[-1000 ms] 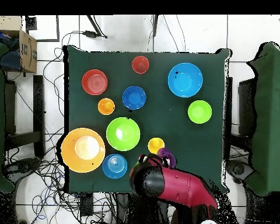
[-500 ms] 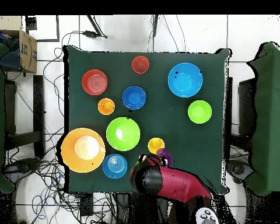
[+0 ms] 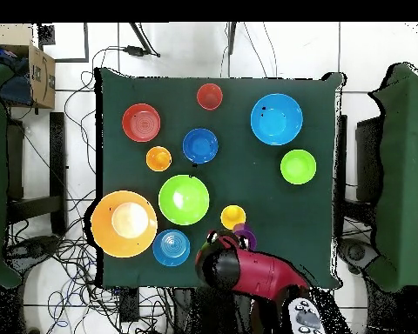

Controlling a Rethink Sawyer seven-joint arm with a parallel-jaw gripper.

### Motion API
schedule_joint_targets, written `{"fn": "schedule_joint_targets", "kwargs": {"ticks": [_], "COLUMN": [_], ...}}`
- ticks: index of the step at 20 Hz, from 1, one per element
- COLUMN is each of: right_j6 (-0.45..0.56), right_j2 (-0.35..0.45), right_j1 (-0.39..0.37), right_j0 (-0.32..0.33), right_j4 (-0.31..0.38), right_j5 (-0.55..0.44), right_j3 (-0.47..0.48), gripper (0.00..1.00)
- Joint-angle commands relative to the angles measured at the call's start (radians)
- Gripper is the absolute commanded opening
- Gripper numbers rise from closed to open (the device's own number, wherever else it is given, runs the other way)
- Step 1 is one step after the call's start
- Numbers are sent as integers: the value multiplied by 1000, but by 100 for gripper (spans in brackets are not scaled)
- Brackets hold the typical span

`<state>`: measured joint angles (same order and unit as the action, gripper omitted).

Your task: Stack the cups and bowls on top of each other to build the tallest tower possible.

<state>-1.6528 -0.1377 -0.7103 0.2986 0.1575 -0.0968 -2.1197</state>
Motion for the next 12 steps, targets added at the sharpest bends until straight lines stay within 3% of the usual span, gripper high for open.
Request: {"fn": "schedule_joint_targets", "kwargs": {"ticks": [1,12], "right_j6": [-164,-171], "right_j2": [36,25], "right_j1": [101,127], "right_j0": [-28,-54], "right_j4": [28,4], "right_j5": [104,135], "right_j3": [0,13], "gripper": [0,0]}}
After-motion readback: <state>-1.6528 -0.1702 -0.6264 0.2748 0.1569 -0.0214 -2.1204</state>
